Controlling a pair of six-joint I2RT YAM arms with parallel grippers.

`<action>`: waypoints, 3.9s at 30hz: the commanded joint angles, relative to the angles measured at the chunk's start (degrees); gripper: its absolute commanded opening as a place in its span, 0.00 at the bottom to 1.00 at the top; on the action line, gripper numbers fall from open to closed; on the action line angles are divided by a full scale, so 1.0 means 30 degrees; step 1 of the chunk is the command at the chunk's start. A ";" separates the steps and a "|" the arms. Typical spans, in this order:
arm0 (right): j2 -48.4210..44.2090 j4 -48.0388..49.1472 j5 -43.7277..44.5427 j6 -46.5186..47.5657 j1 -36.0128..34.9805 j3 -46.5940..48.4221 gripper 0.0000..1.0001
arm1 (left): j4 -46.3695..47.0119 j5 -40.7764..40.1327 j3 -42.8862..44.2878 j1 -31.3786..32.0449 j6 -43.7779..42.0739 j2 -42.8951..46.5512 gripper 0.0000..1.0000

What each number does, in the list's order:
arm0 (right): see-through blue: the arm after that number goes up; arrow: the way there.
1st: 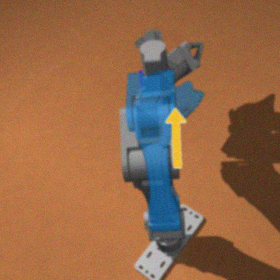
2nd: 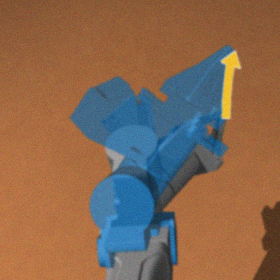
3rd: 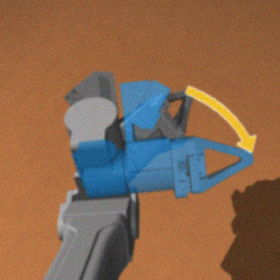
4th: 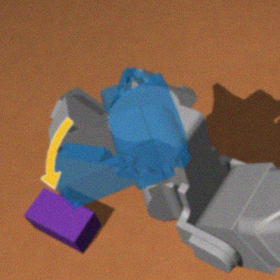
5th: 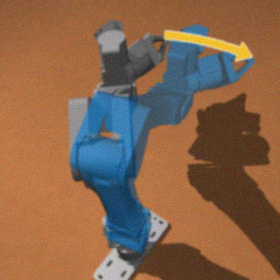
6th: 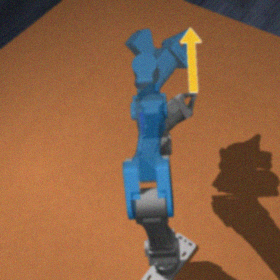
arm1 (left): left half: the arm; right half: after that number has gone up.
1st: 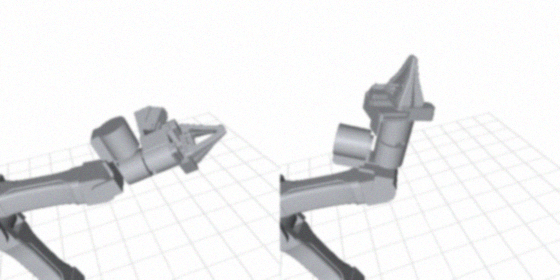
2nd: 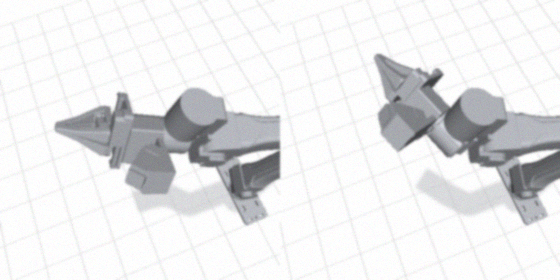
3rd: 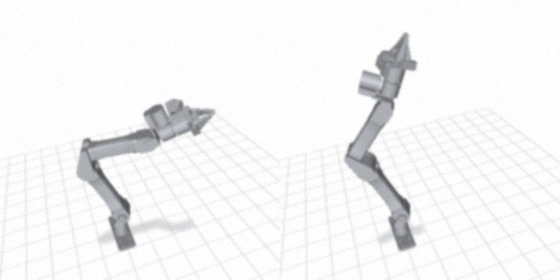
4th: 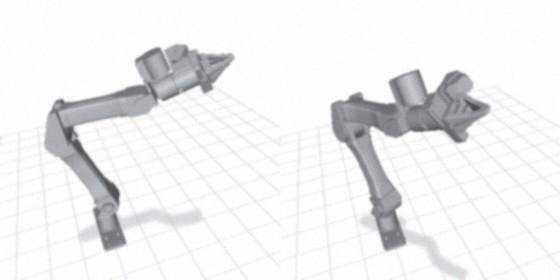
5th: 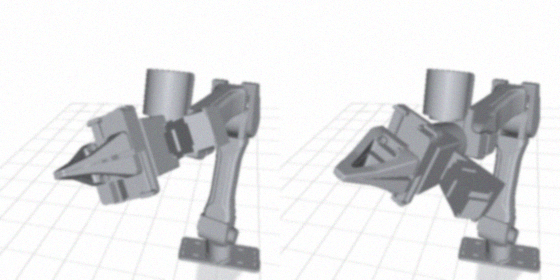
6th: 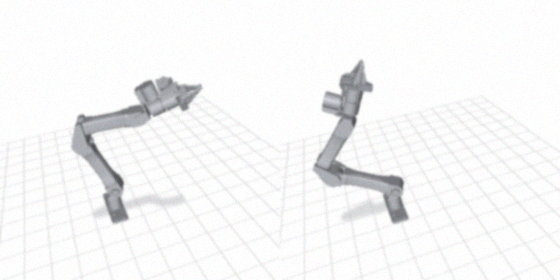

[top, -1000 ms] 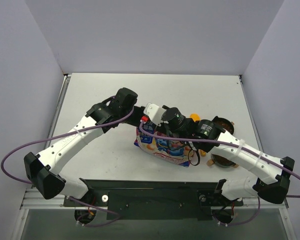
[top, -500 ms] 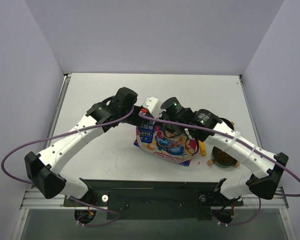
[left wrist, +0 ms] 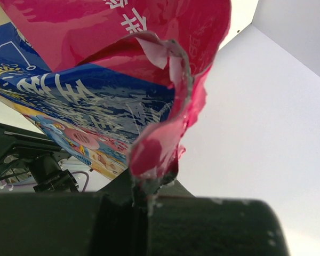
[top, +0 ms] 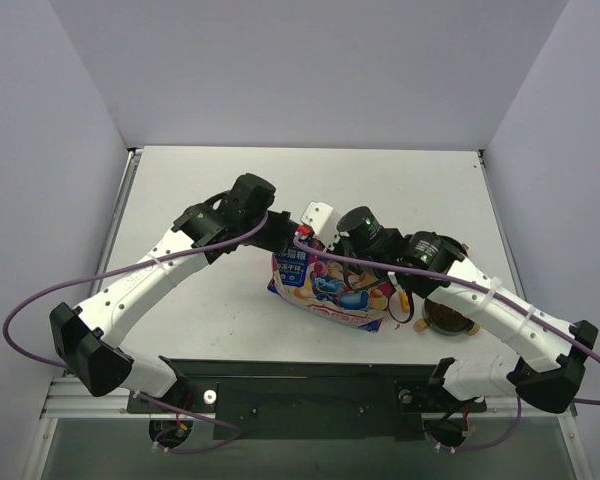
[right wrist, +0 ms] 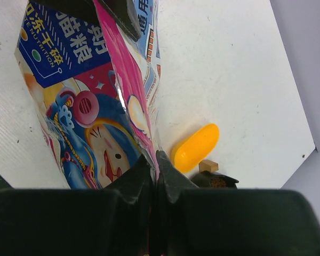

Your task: Serve the pet food

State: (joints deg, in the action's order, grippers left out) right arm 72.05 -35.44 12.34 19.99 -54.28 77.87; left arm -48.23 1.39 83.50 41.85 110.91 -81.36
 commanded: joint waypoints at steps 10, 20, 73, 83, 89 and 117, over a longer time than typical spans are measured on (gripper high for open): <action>-0.2541 -0.2161 0.4177 -0.0246 0.0808 -0.1402 0.00 | -0.0008 -0.0492 0.1345 -0.0619 0.0148 0.0754 0.00; -0.4297 -0.2981 0.4588 -0.0950 0.1336 -0.2135 0.00 | -0.0126 -0.0463 0.1374 -0.0764 0.0119 0.0754 0.00; -0.6063 -0.1577 0.1836 -0.2181 0.0135 -0.3252 0.41 | 0.2979 -0.1869 -0.0734 -0.1263 -0.1170 0.1457 0.45; -0.1142 0.1880 0.1979 -0.0394 -0.1212 -0.0820 0.47 | 0.3362 -0.1694 -0.0940 -0.1380 -0.1112 0.2042 0.05; 0.1319 0.2997 0.5842 0.0017 -0.2706 0.0848 0.43 | 0.3535 -0.0874 -0.1759 -0.1497 0.0058 0.2715 0.00; 0.2318 -0.5002 0.5613 -0.3235 -0.2941 0.3839 0.00 | 0.3772 0.0798 -0.3020 -0.1848 -0.0700 0.3595 0.00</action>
State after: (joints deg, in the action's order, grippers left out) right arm 80.05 -45.65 25.54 11.31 -63.24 87.33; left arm -39.83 2.94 74.37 36.99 109.25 -73.76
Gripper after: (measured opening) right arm 0.165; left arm 0.091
